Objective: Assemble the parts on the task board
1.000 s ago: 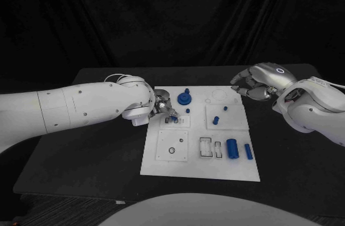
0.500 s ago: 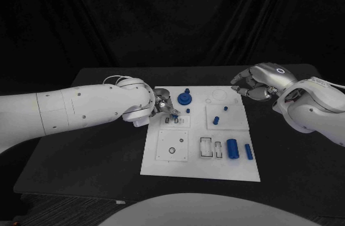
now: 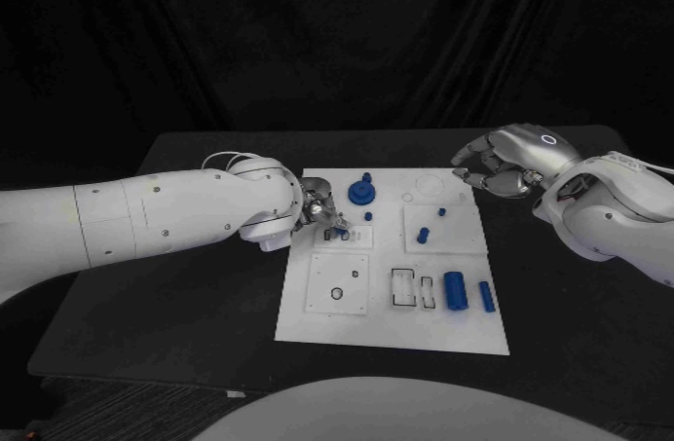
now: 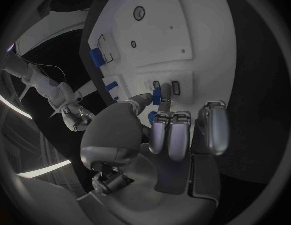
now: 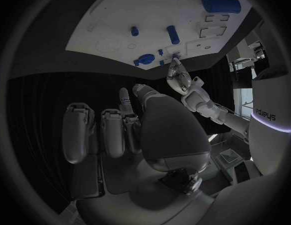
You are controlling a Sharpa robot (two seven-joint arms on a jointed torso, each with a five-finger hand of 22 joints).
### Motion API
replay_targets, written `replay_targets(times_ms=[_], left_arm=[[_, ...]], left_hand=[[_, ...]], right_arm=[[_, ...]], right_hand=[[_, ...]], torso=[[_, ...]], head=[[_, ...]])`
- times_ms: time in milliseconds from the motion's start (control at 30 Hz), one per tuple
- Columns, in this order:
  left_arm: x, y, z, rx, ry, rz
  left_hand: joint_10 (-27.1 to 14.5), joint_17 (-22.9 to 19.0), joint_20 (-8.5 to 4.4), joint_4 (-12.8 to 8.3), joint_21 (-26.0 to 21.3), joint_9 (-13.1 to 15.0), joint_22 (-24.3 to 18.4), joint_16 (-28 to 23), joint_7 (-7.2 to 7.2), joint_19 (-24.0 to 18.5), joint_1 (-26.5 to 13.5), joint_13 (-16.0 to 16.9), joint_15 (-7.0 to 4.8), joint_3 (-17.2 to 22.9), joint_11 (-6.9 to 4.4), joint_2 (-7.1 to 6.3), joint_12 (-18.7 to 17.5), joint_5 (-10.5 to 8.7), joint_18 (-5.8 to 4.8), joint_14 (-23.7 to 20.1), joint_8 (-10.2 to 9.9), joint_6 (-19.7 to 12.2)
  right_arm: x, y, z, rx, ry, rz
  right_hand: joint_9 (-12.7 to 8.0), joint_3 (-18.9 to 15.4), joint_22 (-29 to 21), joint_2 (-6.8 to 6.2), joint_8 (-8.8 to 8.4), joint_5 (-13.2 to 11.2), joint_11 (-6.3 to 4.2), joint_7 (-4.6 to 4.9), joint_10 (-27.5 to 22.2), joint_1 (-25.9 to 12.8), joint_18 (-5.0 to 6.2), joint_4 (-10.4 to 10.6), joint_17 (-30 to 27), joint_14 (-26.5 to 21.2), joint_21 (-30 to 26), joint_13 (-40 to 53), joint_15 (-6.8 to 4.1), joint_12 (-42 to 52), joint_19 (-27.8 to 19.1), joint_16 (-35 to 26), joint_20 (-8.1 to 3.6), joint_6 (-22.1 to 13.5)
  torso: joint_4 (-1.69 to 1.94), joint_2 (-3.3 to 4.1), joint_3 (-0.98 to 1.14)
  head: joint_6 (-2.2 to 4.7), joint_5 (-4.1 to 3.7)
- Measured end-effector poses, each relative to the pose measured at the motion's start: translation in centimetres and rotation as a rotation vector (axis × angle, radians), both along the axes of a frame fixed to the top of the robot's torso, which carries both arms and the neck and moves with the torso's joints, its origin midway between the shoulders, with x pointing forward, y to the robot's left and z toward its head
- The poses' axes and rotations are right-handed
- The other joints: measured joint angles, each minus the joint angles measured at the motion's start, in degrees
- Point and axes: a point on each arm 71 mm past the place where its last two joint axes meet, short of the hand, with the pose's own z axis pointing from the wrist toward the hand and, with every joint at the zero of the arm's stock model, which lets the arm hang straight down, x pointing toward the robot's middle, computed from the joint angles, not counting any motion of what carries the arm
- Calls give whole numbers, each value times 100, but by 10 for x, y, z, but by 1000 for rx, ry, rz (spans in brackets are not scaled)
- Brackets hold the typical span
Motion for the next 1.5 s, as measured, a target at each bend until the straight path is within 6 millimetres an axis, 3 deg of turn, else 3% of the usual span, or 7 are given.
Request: replay_targets(times_ms=[1500], left_arm=[[-2,-6,-3,0,5,-14]], left_hand=[[0,0,0,16,0,17,0,0,-12,1,0,0,0,-16,0,-1,0,-22,0,0,-1,-11]], right_arm=[[1,0,-1,-1,2,-1]], right_hand=[[0,0,2,0,0,0,0,0,0,0,0,0,0,0,0,-3,0,0,0,0,0,0]], torso=[[2,3,2]], head=[[0,22]])
